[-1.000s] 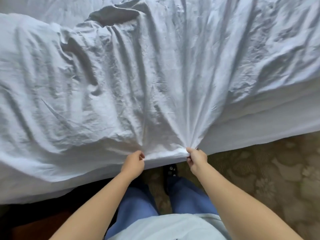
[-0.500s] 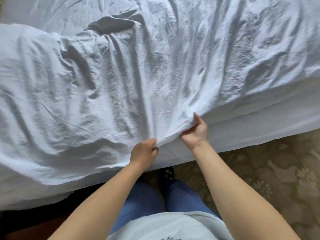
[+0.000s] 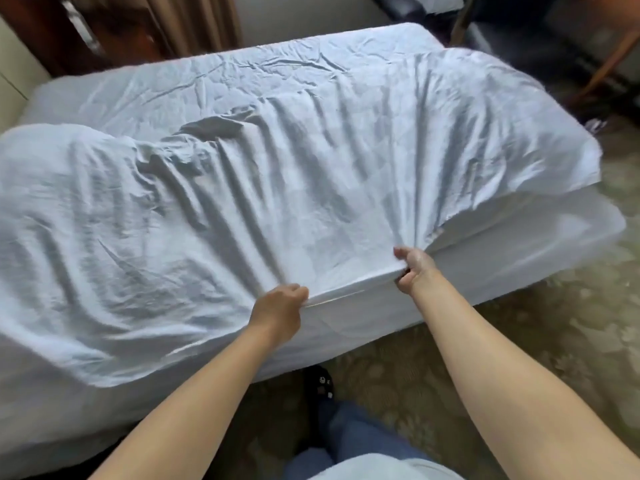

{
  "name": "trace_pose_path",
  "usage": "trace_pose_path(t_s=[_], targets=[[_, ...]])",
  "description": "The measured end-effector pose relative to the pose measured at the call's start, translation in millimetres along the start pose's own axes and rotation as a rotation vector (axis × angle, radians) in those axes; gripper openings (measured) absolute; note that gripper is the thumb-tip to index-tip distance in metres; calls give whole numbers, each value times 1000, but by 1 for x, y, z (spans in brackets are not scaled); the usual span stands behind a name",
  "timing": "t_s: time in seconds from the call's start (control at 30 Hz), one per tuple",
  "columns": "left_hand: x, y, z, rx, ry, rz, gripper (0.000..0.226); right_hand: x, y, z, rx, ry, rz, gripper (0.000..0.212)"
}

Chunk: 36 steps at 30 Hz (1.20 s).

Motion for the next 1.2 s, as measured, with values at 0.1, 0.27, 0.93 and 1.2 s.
trace_pose_path(t_s=[0.1,0.27,0.93,1.2], targets=[[4,16,6,-3,-35,-27,26,4,-13,29,140,141,144,13],[16,16,2,-93,-157,58,25,-6,-23,71,181,206,147,25],[-119,227,-11,146,-503,154,47,-120,-141,123,657,-263,-34,29],[-200,285,-10,569,-469,379,36,-186,-198,129,567,-186,-101,30]])
Point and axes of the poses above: each hand's wrist, its own x-axis away from the middle knuckle, its own z-axis out of the back of the hand, y = z × x, the point moved 2 cm from there along -x, towards the middle knuckle, and after that the axes turned 13 degrees about -x, right-handed, at the moved point
